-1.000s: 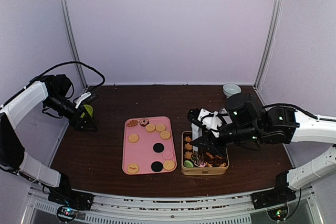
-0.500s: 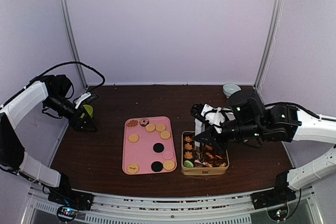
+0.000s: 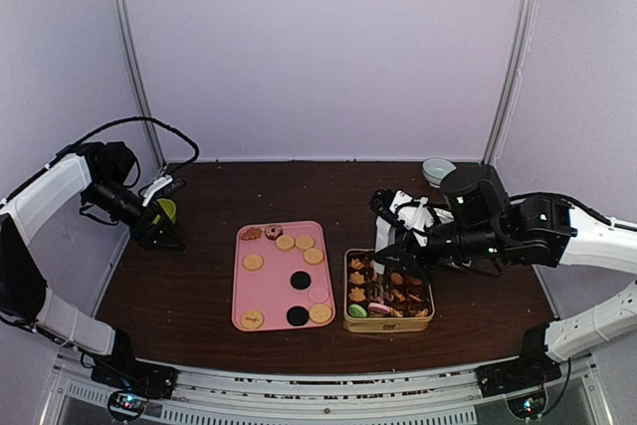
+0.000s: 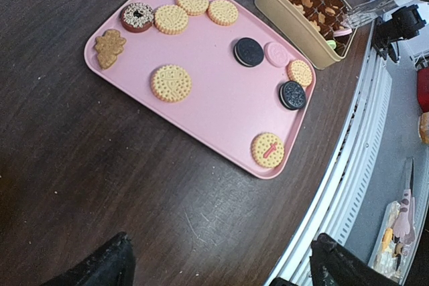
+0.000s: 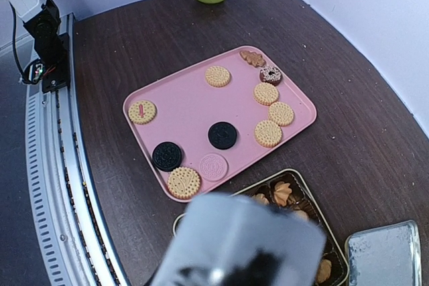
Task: Pack the cookies
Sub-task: Adjust the fake cookies in the empty pocket of the box.
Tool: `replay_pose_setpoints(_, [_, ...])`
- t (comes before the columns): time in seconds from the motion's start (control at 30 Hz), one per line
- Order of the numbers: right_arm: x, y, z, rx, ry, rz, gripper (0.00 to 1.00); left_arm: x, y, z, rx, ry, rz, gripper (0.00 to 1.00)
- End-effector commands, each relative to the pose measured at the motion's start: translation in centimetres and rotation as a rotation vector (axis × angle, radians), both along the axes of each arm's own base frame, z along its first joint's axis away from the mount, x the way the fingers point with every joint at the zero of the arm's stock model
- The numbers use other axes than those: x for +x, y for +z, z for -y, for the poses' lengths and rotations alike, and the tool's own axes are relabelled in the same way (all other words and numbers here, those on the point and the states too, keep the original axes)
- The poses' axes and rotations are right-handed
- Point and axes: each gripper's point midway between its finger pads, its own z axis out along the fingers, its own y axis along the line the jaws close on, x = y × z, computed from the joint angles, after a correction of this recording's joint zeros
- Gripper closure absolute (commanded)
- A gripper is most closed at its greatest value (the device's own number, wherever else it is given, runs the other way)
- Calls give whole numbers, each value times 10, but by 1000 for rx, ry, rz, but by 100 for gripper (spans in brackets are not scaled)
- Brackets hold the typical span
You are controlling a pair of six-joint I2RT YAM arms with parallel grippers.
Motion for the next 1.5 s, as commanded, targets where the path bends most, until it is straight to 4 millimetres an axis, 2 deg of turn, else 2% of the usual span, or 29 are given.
replay_pose_setpoints(0.0, [-3, 13, 7, 39, 1, 16, 69, 3, 10, 1, -20, -1, 33, 6])
replay_pose_setpoints(0.23, [-13, 15, 3, 50, 73, 4, 64, 3, 10, 0, -18, -1, 33, 7])
replay_pose_setpoints(0.5, [-16, 4, -4, 24, 109, -18, 66, 1, 9, -1, -10, -4, 31, 7])
replay_pose_setpoints(0.83, [-6, -9, -1, -32, 80, 19, 70, 3, 9, 0, -13, -2, 30, 7])
replay_pose_setpoints(1.0, [-8, -15, -4, -33, 92, 7, 71, 3, 9, 0, -12, -2, 29, 7])
replay_pose_setpoints(1.13, [-10, -16, -5, -29, 97, -6, 75, 3, 9, -1, -13, -1, 26, 7])
replay_pose_setpoints(1.27, [-10, -11, -4, -20, 84, -20, 85, 4, 10, 0, -14, -1, 30, 7])
replay_pose_setpoints(1.47, [-13, -4, -2, -11, 86, -21, 88, 3, 9, 0, -21, -2, 25, 7])
